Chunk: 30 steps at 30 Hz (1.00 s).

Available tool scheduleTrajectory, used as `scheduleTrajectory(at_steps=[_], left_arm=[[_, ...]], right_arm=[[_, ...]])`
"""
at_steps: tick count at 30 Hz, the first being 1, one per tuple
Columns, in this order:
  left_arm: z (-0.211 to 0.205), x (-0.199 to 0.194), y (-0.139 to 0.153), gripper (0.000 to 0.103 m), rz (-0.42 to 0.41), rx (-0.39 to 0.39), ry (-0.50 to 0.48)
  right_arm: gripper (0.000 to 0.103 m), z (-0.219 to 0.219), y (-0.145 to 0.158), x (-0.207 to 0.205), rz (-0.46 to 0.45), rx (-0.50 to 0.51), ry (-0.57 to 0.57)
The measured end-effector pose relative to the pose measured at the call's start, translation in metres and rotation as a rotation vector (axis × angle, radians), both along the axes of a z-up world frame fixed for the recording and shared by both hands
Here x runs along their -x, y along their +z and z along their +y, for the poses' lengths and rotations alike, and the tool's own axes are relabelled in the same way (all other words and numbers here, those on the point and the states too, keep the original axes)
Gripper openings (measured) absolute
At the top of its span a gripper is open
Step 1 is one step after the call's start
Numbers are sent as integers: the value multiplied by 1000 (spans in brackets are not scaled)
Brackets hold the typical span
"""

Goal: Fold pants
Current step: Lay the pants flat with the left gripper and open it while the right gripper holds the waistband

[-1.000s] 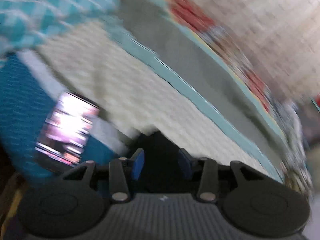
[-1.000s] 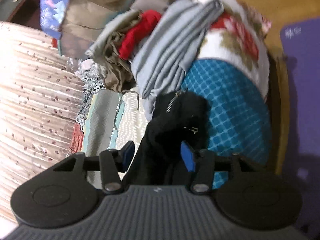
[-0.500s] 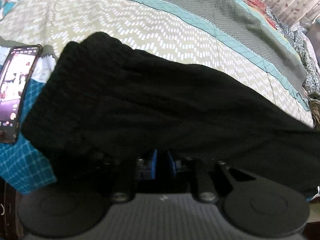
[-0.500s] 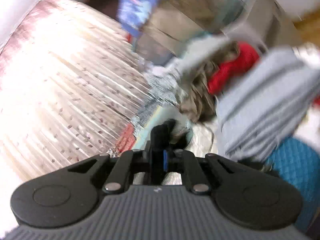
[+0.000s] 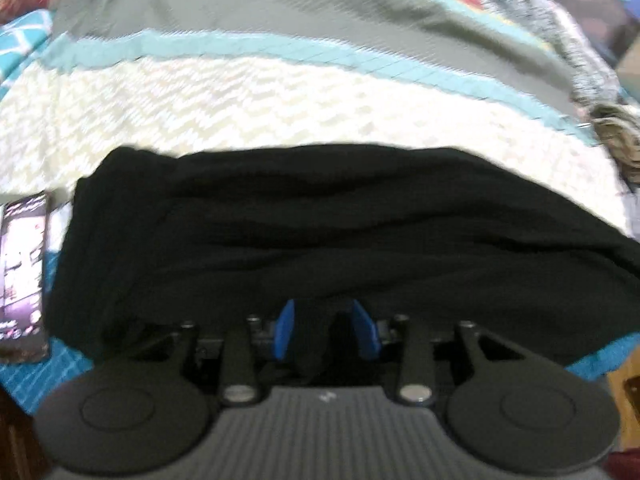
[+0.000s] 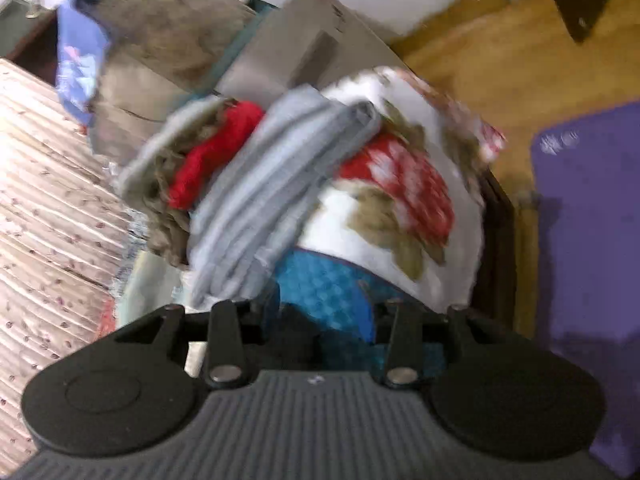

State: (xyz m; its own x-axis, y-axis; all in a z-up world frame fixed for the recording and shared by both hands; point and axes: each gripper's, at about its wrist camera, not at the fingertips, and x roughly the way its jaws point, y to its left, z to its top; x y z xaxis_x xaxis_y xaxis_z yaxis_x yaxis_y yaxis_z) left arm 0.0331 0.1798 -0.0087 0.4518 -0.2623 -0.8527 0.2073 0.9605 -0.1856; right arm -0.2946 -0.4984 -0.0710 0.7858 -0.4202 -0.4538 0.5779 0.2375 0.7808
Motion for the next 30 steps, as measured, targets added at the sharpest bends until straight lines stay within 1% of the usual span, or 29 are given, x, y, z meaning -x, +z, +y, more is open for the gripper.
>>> scheduleTrajectory(at_steps=[1,2,3,4,6,8,9,11,12,13,15,17,18,20,21,22,24,26,28,30], left_arm=[[-3,2,1,33,-8,17,-17],[-7,3,0,33,-10,16,-30],[-10,4,-2,33,-6,2,-41],[-13,4,-7,33,6,-22,-48],[-15,2,-22,33,50,-73,-50],[-10,1,-33,33,69,-77,-42],[-8,2,-35,33,67,-68,-37],[-5,3,-35,34,67,-54,-29],[-4,4,-34,34,67,-58,-31],[-5,5,-34,34,65,-65,-35],[-6,8,-34,34,60,-76,-41],[-9,9,-32,34,58,-79,-39],[-16,5,-31,34,57,-77,-36],[-15,6,-25,34,40,-56,-23],[-12,7,-20,34,22,-38,-14],[-8,7,-15,35,7,-15,-3],[-1,3,-9,35,1,42,34],[1,-4,-6,35,10,92,60],[-5,-10,-4,35,18,135,63],[-18,-13,-3,35,19,155,41]], right_arm=[[44,5,9,-4,-18,39,41],[44,8,15,-9,-27,75,90],[44,15,19,-17,-37,103,147],[44,26,25,-31,-51,129,228],[44,46,30,-59,-60,156,367],[44,63,25,-93,-47,141,485],[43,71,18,-113,-11,115,539],[42,77,1,-146,50,84,593],[37,76,-10,-162,92,74,588],[19,72,-18,-172,113,64,565],[4,59,-24,-181,119,56,488],[4,45,-24,-179,78,-12,438],[10,45,-21,-174,70,-17,439],[21,43,-2,-151,35,55,429],[37,40,8,-129,-6,107,395],[50,32,13,-111,-35,140,345],[52,18,14,-81,-52,167,254],[52,8,11,-48,-35,149,201],[52,9,3,-23,-45,101,191],[53,19,-11,-12,-41,61,212]])
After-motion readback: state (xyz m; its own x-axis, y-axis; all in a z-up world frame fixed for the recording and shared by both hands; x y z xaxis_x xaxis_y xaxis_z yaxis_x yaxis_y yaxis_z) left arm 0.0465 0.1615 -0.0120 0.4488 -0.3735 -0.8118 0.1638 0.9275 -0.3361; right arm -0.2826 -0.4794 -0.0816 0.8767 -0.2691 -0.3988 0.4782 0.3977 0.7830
